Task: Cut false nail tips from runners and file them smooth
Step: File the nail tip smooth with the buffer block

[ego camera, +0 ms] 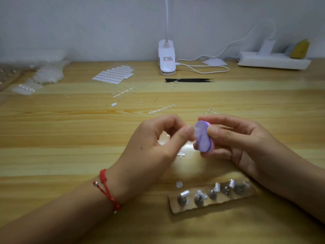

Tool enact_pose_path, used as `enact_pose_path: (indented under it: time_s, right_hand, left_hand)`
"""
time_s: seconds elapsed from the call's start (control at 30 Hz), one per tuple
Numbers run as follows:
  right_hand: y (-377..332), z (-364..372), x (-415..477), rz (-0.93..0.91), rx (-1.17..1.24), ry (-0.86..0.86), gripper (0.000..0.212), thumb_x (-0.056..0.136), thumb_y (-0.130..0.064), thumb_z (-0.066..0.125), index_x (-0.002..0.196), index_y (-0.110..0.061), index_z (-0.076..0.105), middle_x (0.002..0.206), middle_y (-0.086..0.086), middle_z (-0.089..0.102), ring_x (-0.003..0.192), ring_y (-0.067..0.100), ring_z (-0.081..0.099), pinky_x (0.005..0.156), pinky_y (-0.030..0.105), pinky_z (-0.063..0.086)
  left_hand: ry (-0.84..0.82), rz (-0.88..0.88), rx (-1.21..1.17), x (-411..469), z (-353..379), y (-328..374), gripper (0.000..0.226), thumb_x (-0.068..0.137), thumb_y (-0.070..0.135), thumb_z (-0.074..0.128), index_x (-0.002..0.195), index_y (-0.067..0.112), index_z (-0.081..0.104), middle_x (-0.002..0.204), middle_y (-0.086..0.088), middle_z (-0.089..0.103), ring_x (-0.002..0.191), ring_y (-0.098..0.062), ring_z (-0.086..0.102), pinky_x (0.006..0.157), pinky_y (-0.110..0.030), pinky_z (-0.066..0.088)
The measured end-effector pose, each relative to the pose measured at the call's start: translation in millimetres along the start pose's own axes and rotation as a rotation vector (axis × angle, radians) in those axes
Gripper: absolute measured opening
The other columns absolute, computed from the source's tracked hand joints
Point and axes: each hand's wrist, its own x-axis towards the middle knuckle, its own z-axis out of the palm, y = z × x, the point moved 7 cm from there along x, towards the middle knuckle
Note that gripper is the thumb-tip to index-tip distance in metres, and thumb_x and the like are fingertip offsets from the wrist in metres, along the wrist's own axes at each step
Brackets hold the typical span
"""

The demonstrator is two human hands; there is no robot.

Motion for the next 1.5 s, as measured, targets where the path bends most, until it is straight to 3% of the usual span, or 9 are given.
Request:
enact_pose_path:
  time_s: [0.4,0.6,0.77,0.87,1.0,1.1,1.2,1.33,1.5]
  right_hand:
    - [0,-3,1,-0.032,-0.013,0.025,0.02,0.069,-0.018,0.077,0.089,-0.02,0.079,0.085,0.011,0.074,0.075,0.017,0.072,0.063,0.023,0.057]
    - [0,-4,2,-0.058,0.007,0.054,0.024,0.064,-0.023,0.073,0.087,-0.021,0.079,0.081,0.01,0.073,0.072,0.016,0.072,0.063,0.023,0.057]
    - [1,-4,2,-0.049,-0.011,0.043,0.024,0.065,-0.024,0.073,0.088,-0.021,0.078,0.084,0.011,0.074,0.076,0.02,0.072,0.064,0.024,0.058]
    - [0,-9,3,-0.067,0.031,0.096,0.025,0.064,-0.024,0.074,0.088,-0.02,0.078,0.083,0.014,0.073,0.072,0.018,0.071,0.063,0.023,0.058]
    - [1,-4,2,-0.07,-0.021,0.055,0.022,0.063,-0.025,0.075,0.085,-0.022,0.078,0.081,0.013,0.073,0.073,0.019,0.072,0.065,0.025,0.058]
    - [0,-6,2,-0.09,0.005,0.084,0.02,0.065,-0.022,0.073,0.084,-0.02,0.078,0.078,0.011,0.072,0.07,0.016,0.07,0.065,0.025,0.058]
    - [0,-4,2,-0.077,-0.004,0.06,0.021,0.063,-0.023,0.074,0.083,-0.02,0.078,0.079,0.012,0.072,0.071,0.018,0.071,0.064,0.025,0.058]
    - [0,-9,3,-0.084,0.027,0.099,0.022,0.063,-0.021,0.073,0.085,-0.018,0.077,0.078,0.013,0.071,0.07,0.017,0.07,0.063,0.024,0.058]
    - [3,-10,5,-0.025,0.089,0.065,0.017,0.076,-0.012,0.065,0.089,-0.014,0.076,0.084,0.014,0.07,0.07,0.02,0.067,0.062,0.028,0.058]
  left_hand:
    - [-0.077,-0.018,-0.001,1,1,-3,0.021,0.091,0.015,0.06,0.07,0.013,0.066,0.051,0.022,0.051,0.051,0.006,0.047,0.053,-0.004,0.033]
    - [-0.134,-0.076,-0.073,-1,5,-7,0.02,0.085,0.027,0.056,0.068,0.019,0.065,0.051,0.02,0.051,0.049,0.005,0.044,0.049,-0.007,0.031]
    - [-0.079,-0.121,-0.144,4,-3,-11,0.021,0.082,0.029,0.056,0.064,0.021,0.063,0.055,0.014,0.051,0.049,-0.004,0.04,0.049,-0.012,0.032]
    - [-0.191,-0.068,-0.057,0,9,-4,0.021,0.088,0.021,0.06,0.068,0.017,0.063,0.048,0.018,0.046,0.045,0.003,0.041,0.048,-0.005,0.029]
    - [-0.094,-0.056,-0.037,3,0,-7,0.022,0.088,0.023,0.059,0.067,0.021,0.063,0.052,0.016,0.048,0.049,0.001,0.041,0.052,-0.009,0.03]
    - [-0.151,-0.071,-0.035,1,5,-6,0.023,0.091,0.022,0.061,0.068,0.017,0.063,0.048,0.017,0.045,0.045,0.001,0.041,0.048,-0.006,0.029]
    - [-0.098,-0.063,-0.049,2,1,-7,0.021,0.087,0.026,0.059,0.068,0.018,0.064,0.051,0.016,0.048,0.047,0.001,0.041,0.05,-0.007,0.03]
    - [-0.175,-0.063,-0.026,-1,7,-6,0.022,0.091,0.014,0.061,0.069,0.015,0.063,0.044,0.019,0.044,0.042,0.003,0.041,0.045,-0.004,0.027]
    - [-0.097,-0.054,-0.061,0,1,-9,0.02,0.086,0.029,0.058,0.07,0.021,0.068,0.048,0.017,0.044,0.045,0.002,0.039,0.048,-0.006,0.028]
